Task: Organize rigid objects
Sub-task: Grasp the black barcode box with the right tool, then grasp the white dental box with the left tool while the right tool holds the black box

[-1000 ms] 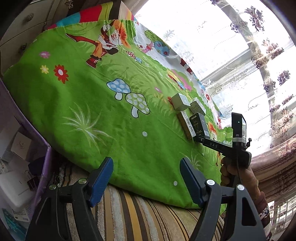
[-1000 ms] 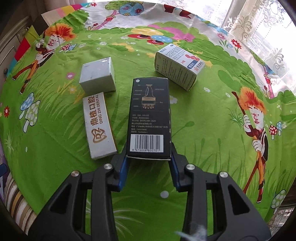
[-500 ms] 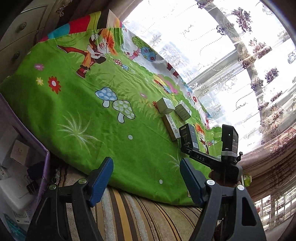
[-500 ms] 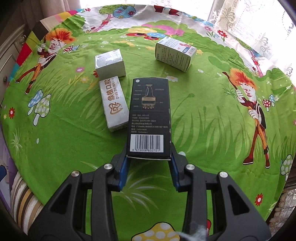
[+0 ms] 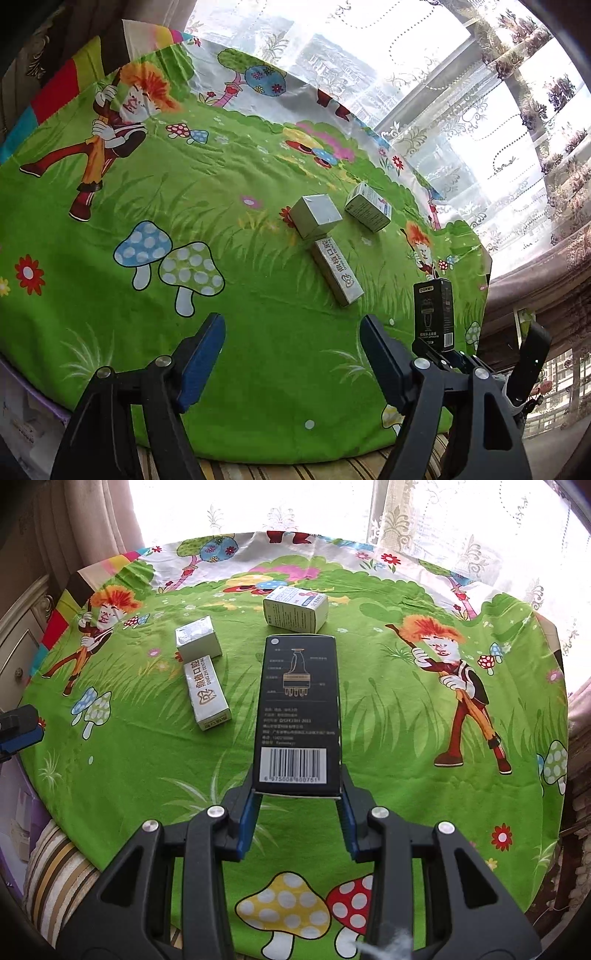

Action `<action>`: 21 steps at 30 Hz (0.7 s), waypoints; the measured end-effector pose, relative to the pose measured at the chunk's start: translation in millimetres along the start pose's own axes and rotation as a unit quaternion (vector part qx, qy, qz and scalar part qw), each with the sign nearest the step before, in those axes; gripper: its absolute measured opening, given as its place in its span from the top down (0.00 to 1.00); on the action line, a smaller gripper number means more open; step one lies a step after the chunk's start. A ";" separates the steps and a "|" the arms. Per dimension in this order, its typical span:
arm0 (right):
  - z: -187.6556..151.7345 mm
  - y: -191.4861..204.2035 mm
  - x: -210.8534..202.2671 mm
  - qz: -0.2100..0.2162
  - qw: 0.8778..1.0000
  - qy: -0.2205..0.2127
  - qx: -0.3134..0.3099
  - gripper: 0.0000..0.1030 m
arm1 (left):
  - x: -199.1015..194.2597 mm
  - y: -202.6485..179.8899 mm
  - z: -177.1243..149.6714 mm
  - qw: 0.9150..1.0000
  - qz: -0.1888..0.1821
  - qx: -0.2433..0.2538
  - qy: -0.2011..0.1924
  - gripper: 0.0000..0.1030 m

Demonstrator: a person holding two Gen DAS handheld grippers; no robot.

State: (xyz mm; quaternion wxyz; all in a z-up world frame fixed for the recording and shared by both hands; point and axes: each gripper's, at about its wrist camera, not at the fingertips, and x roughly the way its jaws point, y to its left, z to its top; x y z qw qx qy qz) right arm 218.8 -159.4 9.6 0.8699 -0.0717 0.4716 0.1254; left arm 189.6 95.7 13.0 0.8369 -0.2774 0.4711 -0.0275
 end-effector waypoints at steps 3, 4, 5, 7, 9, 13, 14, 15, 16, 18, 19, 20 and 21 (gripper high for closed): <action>-10.5 -11.9 -9.3 -0.010 1.000 0.005 0.015 0.59 | 47.8 -27.8 14.8 0.999 0.025 -0.017 0.022 0.26; -14.5 -17.2 -12.5 -0.014 1.000 0.007 0.022 0.59 | 62.4 -35.3 17.6 0.999 0.035 -0.024 0.026 0.26; -18.1 -21.6 -15.6 -0.015 0.999 0.008 0.027 0.59 | 76.0 -42.0 19.0 0.998 0.049 -0.028 0.029 0.26; -24.6 -29.5 -21.1 -0.017 0.999 0.010 0.035 0.59 | 103.6 -53.8 19.5 0.995 0.094 -0.024 0.039 0.26; -30.2 -36.6 -25.2 -0.021 0.999 0.010 0.040 0.59 | 116.7 -67.1 18.3 0.989 0.143 -0.003 0.019 0.24; -36.0 -47.4 -30.2 -0.019 0.998 0.010 0.053 0.59 | 140.4 -96.7 4.9 0.968 0.224 0.113 0.020 0.25; -36.4 -48.9 -30.4 -0.018 0.998 0.011 0.057 0.59 | 140.5 -101.7 -0.6 0.963 0.229 0.143 0.005 0.29; -36.5 -49.5 -30.7 -0.017 0.998 0.011 0.059 0.59 | 138.9 -103.1 -3.8 0.962 0.222 0.160 -0.001 0.38; -36.6 -49.2 -31.2 -0.015 0.998 0.010 0.060 0.59 | 137.2 -103.4 -5.5 0.963 0.214 0.167 0.000 0.42; -36.9 -45.7 -32.9 -0.011 0.998 0.010 0.057 0.59 | 134.2 -105.3 -6.9 0.961 0.209 0.179 0.005 0.62; -37.2 -43.2 -34.3 -0.009 0.998 0.010 0.055 0.59 | 132.2 -104.9 -9.2 0.960 0.207 0.185 0.007 0.67; -37.5 -40.5 -36.0 -0.006 0.998 0.009 0.054 0.59 | 129.5 -103.4 -11.9 0.960 0.205 0.188 0.009 0.69; -37.4 -37.8 -37.7 -0.003 0.999 0.008 0.053 0.59 | 126.9 -105.7 -14.5 0.962 0.200 0.187 0.009 0.69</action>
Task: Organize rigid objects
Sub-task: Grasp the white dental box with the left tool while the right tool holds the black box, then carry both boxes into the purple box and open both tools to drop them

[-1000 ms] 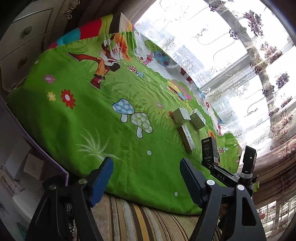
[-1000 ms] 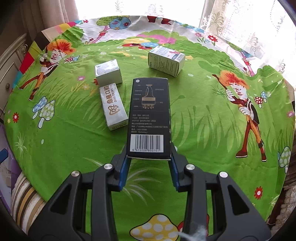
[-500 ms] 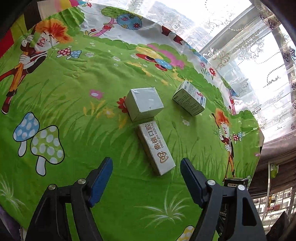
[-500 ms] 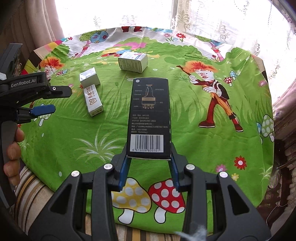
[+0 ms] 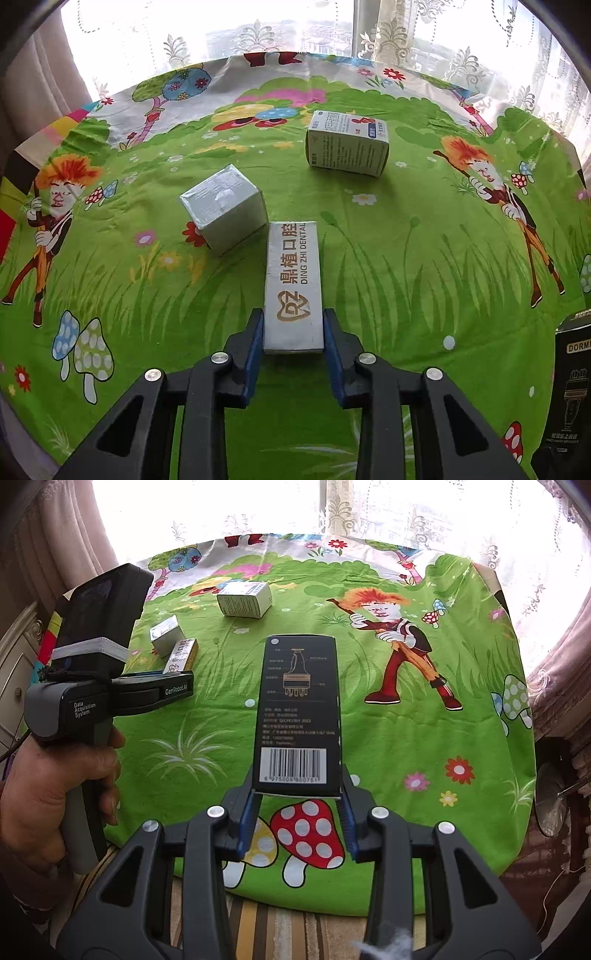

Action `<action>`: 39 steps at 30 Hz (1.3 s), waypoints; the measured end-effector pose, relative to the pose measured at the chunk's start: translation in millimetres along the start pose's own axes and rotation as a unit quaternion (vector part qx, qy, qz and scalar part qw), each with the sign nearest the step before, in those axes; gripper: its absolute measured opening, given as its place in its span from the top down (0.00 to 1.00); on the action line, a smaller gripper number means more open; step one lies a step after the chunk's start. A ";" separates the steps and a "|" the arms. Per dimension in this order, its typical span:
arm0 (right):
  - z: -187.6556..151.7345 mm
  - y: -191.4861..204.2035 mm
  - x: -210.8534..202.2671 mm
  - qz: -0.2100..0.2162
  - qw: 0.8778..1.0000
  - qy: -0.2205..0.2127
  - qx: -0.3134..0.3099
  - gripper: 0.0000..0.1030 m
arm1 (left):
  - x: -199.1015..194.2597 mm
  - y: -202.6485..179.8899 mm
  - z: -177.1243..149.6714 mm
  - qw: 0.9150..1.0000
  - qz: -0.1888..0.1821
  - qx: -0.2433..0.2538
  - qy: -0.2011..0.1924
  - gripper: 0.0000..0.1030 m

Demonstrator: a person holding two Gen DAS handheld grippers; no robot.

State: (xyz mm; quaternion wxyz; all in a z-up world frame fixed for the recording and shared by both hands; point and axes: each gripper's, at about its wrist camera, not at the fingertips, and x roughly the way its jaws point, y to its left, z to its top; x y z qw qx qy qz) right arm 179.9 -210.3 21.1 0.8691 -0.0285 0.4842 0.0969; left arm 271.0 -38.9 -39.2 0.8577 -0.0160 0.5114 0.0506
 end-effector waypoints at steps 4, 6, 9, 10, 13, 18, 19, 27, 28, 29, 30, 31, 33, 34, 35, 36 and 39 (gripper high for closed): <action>-2.4 11.4 -4.1 0.010 1.000 0.002 -0.004 0.59 | -15.5 11.6 -20.8 1.000 -0.013 -0.009 -0.014 0.69; -4.1 17.9 -6.2 0.017 1.000 0.003 -0.007 0.59 | -30.7 22.3 -32.9 0.999 -0.023 -0.019 -0.029 0.69; -6.1 27.3 -9.7 0.029 1.000 0.004 -0.009 0.59 | -59.3 42.5 -51.0 0.997 -0.039 -0.040 -0.059 0.69; -6.7 31.1 -11.1 0.030 0.999 0.005 -0.012 0.59 | -69.2 49.9 -57.0 0.995 -0.044 -0.049 -0.070 0.69; -8.5 45.4 -14.9 0.035 0.999 0.006 -0.024 0.59 | -96.6 71.1 -73.5 0.990 -0.057 -0.076 -0.100 0.69; -13.1 77.2 -24.2 0.047 0.997 0.011 -0.053 0.59 | -135.8 106.3 -109.2 0.980 -0.078 -0.120 -0.139 0.69; -13.7 84.4 -26.3 0.048 0.997 0.013 -0.061 0.59 | -145.0 114.1 -116.8 0.977 -0.078 -0.129 -0.149 0.69; -14.3 160.8 -54.8 0.075 0.988 0.005 -0.132 0.59 | -203.7 178.0 -162.4 0.953 -0.087 -0.196 -0.216 0.69; -15.3 171.7 -59.3 0.080 0.987 0.002 -0.142 0.59 | -210.3 187.7 -168.2 0.949 -0.085 -0.205 -0.224 0.69; -16.5 182.3 -63.4 0.086 0.985 0.001 -0.151 0.59 | -215.7 196.8 -173.0 0.945 -0.082 -0.214 -0.231 0.69; -18.0 193.6 -67.2 0.094 0.983 0.001 -0.161 0.59 | -221.3 207.8 -179.3 0.941 -0.080 -0.227 -0.237 0.69; -19.8 204.6 -70.4 0.100 0.980 0.001 -0.170 0.59 | -225.7 218.5 -186.1 0.936 -0.079 -0.242 -0.242 0.69; -23.9 226.5 -75.5 0.112 0.975 0.002 -0.191 0.59 | -232.3 239.5 -200.0 0.924 -0.077 -0.279 -0.249 0.69; -26.5 238.7 -77.2 0.119 0.972 0.003 -0.203 0.59 | -234.9 248.6 -207.0 0.918 -0.075 -0.296 -0.252 0.69; -29.2 250.0 -78.6 0.127 0.968 0.005 -0.215 0.59 | -236.7 257.1 -214.8 0.912 -0.075 -0.314 -0.254 0.69; -31.9 260.6 -79.9 0.134 0.965 0.007 -0.226 0.59 | -237.8 264.1 -220.6 0.907 -0.071 -0.328 -0.255 0.69; -42.0 291.6 -81.7 0.153 0.954 0.012 -0.258 0.59 | -237.1 286.0 -239.6 0.886 -0.061 -0.384 -0.253 0.69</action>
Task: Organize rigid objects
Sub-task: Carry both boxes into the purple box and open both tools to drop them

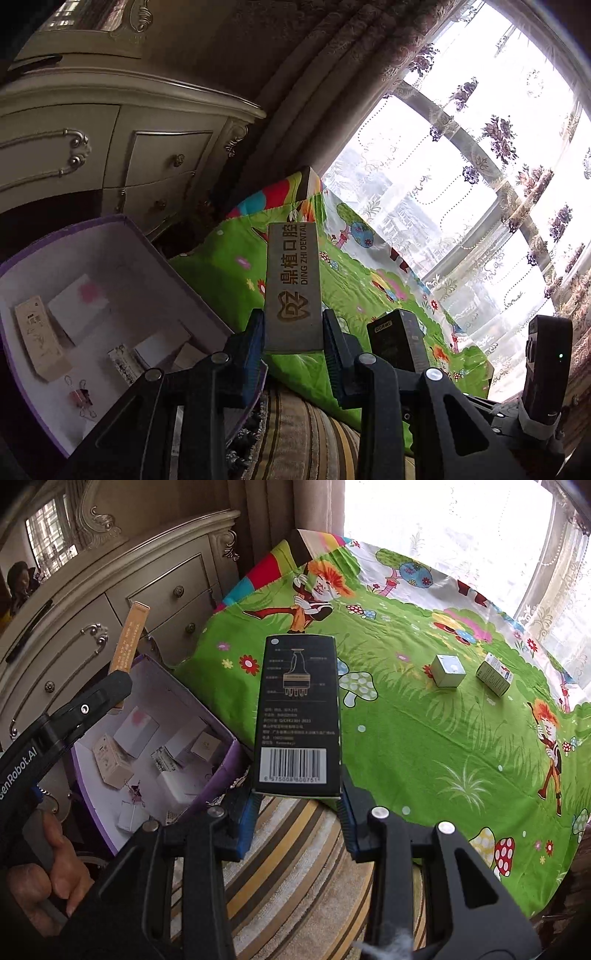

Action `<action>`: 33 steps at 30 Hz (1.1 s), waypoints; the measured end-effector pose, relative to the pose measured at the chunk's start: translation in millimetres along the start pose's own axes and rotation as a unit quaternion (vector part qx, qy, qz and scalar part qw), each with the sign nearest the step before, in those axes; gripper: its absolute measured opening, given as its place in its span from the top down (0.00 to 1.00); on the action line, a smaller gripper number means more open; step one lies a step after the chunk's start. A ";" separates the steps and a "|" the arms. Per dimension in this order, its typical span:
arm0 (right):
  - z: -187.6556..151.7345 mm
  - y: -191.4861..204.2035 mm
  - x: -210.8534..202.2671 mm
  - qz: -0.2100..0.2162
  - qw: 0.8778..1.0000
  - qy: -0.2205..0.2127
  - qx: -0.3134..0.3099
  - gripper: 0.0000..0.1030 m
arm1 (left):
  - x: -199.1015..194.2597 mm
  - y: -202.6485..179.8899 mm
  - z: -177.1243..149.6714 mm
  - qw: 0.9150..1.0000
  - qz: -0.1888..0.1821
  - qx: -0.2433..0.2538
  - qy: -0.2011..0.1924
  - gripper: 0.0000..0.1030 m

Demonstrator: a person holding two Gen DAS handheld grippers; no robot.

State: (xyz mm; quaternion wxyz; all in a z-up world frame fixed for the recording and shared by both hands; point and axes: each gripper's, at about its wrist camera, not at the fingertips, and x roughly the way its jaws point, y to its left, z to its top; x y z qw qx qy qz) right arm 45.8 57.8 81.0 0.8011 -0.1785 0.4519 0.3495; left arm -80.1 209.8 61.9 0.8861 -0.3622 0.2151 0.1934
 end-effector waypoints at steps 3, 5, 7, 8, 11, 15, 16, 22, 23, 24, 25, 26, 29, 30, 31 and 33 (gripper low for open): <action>3.3 31.3 7.3 0.024 0.999 0.003 -0.040 0.59 | -6.7 24.7 1.4 0.997 0.030 -0.063 -0.015 0.69; 3.4 49.1 11.4 0.037 0.997 0.004 -0.068 0.59 | -8.8 34.7 3.0 0.995 0.050 -0.087 -0.018 0.65; 0.4 68.5 18.8 0.060 0.992 0.021 -0.112 0.58 | -7.5 41.7 3.8 0.992 0.067 -0.103 -0.015 0.43; -2.4 77.8 21.2 0.065 0.988 0.028 -0.136 0.58 | -7.6 44.1 3.5 0.991 0.076 -0.108 -0.015 0.26; -9.5 92.4 21.0 0.055 0.982 0.025 -0.178 0.37 | -8.8 43.9 3.6 0.992 0.073 -0.101 -0.020 0.22; -7.7 83.4 15.7 0.050 0.984 0.017 -0.173 0.25 | -8.9 23.9 4.9 0.997 0.052 -0.055 -0.023 0.22; -6.6 79.2 13.7 0.048 0.985 0.016 -0.167 0.25 | -8.9 19.0 4.1 0.998 0.048 -0.046 -0.022 0.22; -1.1 44.5 8.7 0.029 0.993 0.010 -0.118 0.24 | -5.2 1.4 -2.2 0.999 0.031 -0.014 -0.015 0.21; -1.5 39.7 8.6 0.027 0.993 0.010 -0.112 0.23 | -3.8 0.3 -3.1 0.999 0.031 -0.013 -0.012 0.21; -1.9 35.2 8.8 0.025 0.994 0.010 -0.107 0.23 | -2.6 -0.7 -3.8 0.999 0.031 -0.012 -0.010 0.21; -2.4 30.0 9.1 0.024 0.994 0.010 -0.102 0.23 | -1.0 -1.1 -4.5 0.999 0.032 -0.011 -0.009 0.21; -2.9 25.7 10.1 0.023 0.995 0.011 -0.097 0.23 | 0.3 -2.5 -5.3 0.999 0.033 -0.009 -0.008 0.21; -4.6 13.1 13.7 0.024 0.996 0.014 -0.083 0.23 | 4.6 -7.6 -8.3 0.999 0.036 0.001 -0.004 0.21; -5.2 8.9 14.8 0.024 0.996 0.014 -0.079 0.23 | 6.5 -9.5 -9.5 0.999 0.037 0.007 -0.003 0.21; -5.8 4.7 15.6 0.024 0.997 0.013 -0.075 0.23 | 8.5 -12.4 -10.6 0.999 0.038 0.014 -0.002 0.21; -6.9 -5.5 17.3 0.024 0.998 0.013 -0.064 0.23 | 12.0 -18.2 -12.9 0.999 0.040 0.027 0.003 0.21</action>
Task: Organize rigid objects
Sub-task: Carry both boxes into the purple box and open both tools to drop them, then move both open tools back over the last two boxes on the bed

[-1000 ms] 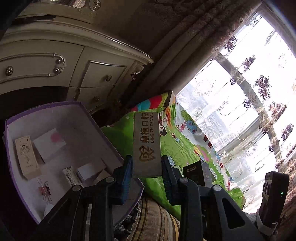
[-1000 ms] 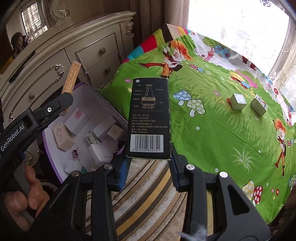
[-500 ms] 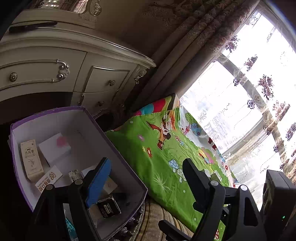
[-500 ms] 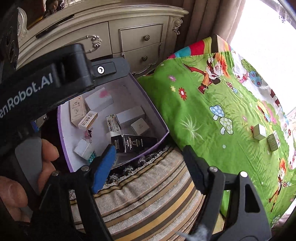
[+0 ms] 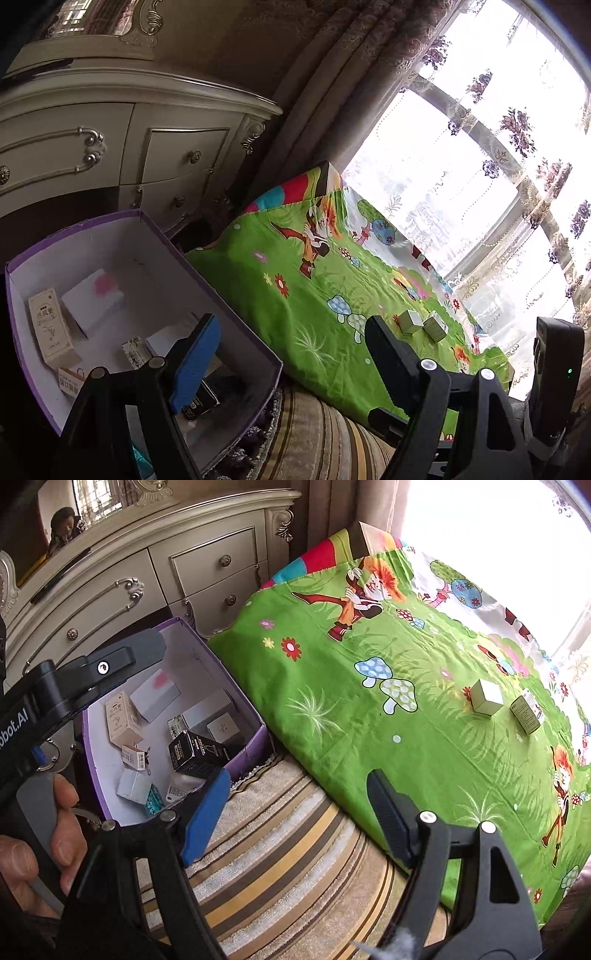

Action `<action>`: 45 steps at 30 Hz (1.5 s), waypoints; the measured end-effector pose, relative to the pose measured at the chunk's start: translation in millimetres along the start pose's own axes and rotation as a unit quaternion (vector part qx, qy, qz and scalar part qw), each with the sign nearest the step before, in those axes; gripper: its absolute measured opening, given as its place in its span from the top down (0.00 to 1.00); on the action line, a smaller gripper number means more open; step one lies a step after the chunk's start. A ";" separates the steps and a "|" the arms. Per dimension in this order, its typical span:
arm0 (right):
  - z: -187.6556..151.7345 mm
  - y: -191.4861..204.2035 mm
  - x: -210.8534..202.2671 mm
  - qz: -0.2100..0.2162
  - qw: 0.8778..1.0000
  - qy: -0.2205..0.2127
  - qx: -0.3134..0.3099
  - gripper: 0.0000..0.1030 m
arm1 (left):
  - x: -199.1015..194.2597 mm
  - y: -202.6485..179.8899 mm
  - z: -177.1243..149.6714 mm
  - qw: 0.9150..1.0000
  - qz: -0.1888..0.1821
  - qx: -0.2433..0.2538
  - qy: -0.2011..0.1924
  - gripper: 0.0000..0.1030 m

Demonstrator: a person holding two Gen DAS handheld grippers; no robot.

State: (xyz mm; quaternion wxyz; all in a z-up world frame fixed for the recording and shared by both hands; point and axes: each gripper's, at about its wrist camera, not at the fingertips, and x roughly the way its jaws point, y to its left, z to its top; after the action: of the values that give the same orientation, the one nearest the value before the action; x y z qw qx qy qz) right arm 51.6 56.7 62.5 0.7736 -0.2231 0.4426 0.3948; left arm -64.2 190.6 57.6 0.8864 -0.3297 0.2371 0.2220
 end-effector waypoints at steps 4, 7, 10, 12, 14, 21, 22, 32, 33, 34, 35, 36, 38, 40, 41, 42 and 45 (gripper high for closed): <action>-4.5 -22.4 2.0 -0.003 1.000 -0.002 0.025 0.23 | 8.5 -13.4 -6.5 1.000 -0.002 0.027 0.012 0.21; -8.9 -40.9 2.8 -0.006 0.999 -0.004 0.046 0.23 | 17.0 -24.4 -12.0 0.998 -0.004 0.049 0.028 0.21; -13.8 -58.1 3.5 -0.005 0.998 -0.005 0.068 0.23 | 25.0 -35.2 -16.3 0.997 -0.008 0.067 0.043 0.21; -17.0 -68.7 3.8 -0.007 0.997 -0.007 0.079 0.23 | 28.9 -41.4 -18.2 0.996 -0.007 0.077 0.049 0.21; -20.0 -77.8 3.7 -0.010 0.996 -0.009 0.086 0.23 | 32.7 -48.0 -19.8 0.995 -0.006 0.088 0.055 0.21; -27.9 -113.5 -1.6 -0.013 0.993 -0.022 0.117 0.23 | 46.0 -78.6 -22.0 0.990 -0.009 0.127 0.068 0.21; -29.0 -119.0 -3.0 -0.014 0.992 -0.025 0.121 0.23 | 47.8 -84.4 -22.5 0.988 -0.009 0.135 0.069 0.21; -38.9 -173.3 -17.6 -0.044 0.984 -0.048 0.167 0.21 | 69.1 -134.6 -28.5 0.976 -0.017 0.201 0.082 0.21; -39.3 -177.8 -19.5 -0.048 0.983 -0.051 0.170 0.21 | 71.8 -138.4 -28.6 0.975 -0.017 0.204 0.084 0.21; -40.1 -183.1 -22.2 -0.051 0.982 -0.055 0.172 0.21 | 74.8 -142.3 -28.6 0.974 -0.018 0.208 0.086 0.21; -40.5 -187.5 -24.0 -0.054 0.981 -0.058 0.174 0.21 | 78.0 -146.6 -28.9 0.973 -0.018 0.211 0.089 0.21; -40.9 -192.5 -25.7 -0.058 0.981 -0.060 0.177 0.20 | 81.1 -150.6 -28.9 0.972 -0.019 0.214 0.091 0.21; -41.4 -202.6 -28.1 -0.065 0.978 -0.065 0.185 0.19 | 86.6 -158.0 -28.3 0.971 -0.020 0.218 0.094 0.21; -41.4 -214.1 -29.8 -0.069 0.975 -0.070 0.197 0.19 | 92.4 -166.3 -28.1 0.970 -0.021 0.222 0.097 0.21; -41.4 -220.1 -30.3 -0.071 0.974 -0.073 0.203 0.18 | 95.5 -170.5 -28.1 0.969 -0.022 0.224 0.099 0.21; -41.3 -226.0 -30.4 -0.072 0.972 -0.075 0.209 0.18 | 98.7 -174.7 -28.0 0.969 -0.023 0.226 0.101 0.21; -40.8 -242.1 -29.1 -0.084 0.968 -0.077 0.225 0.17 | 109.2 -187.1 -27.9 0.967 -0.025 0.229 0.109 0.21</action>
State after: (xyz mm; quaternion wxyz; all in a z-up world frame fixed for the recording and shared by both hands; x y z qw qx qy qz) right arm 217.9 -126.1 65.8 0.8659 -0.0481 0.4389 0.2349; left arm 117.2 69.3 66.7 0.9124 -0.1457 0.3685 0.1023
